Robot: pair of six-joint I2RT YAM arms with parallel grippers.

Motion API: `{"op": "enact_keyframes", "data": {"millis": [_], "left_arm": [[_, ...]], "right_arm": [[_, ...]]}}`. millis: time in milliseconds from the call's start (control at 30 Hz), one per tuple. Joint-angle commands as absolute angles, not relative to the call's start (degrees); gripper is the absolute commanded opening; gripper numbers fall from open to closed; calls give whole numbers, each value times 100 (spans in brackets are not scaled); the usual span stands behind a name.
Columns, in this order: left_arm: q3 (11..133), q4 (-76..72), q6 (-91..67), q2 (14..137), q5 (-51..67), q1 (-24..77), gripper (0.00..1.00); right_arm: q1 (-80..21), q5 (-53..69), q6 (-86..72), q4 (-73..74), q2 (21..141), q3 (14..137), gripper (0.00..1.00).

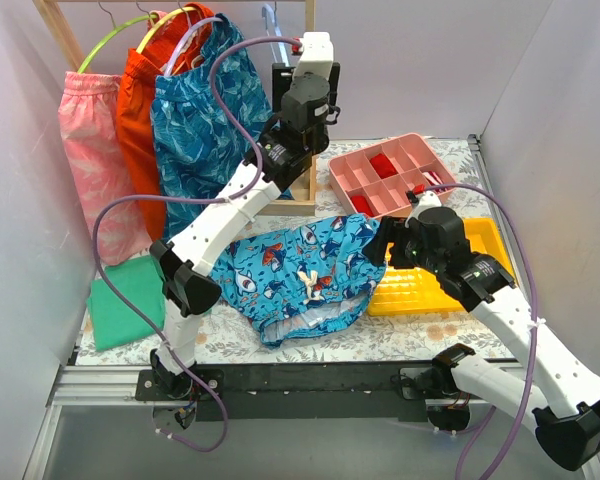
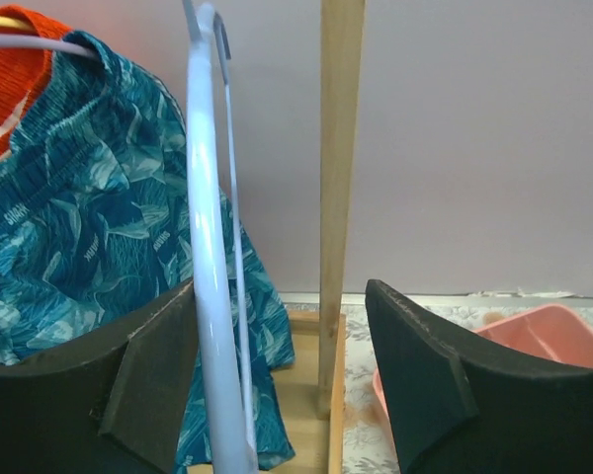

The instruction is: Place the shorts on the hanger

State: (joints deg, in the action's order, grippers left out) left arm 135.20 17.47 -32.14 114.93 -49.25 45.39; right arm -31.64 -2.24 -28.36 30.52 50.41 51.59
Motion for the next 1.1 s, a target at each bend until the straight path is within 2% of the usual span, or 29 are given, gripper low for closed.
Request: {"op": "enact_keyframes", "data": {"millis": [0,233,667,800,1067], "left_arm": [[13676,1774,-3075,11312,-5186,4430,60],[13729,2671,-3849,11294,-4799,4272,35],[13562,3287,-4570,10741,-4035,4017,12],[13509,3243,-4614,10582,-3797,3946,0],[13229,2893,-4693,10249,-3428,3736,0]], "right_arm": [[-3190,-132,-2856,2953,4931,5124,78],[-3190,-97,-2874,2936,4922,5071,78],[-3190,-35,-2927,2892,4931,5010,77],[-3190,-35,-2936,2874,4931,4992,77],[-3190,-53,-2936,2892,4904,4983,77]]}}
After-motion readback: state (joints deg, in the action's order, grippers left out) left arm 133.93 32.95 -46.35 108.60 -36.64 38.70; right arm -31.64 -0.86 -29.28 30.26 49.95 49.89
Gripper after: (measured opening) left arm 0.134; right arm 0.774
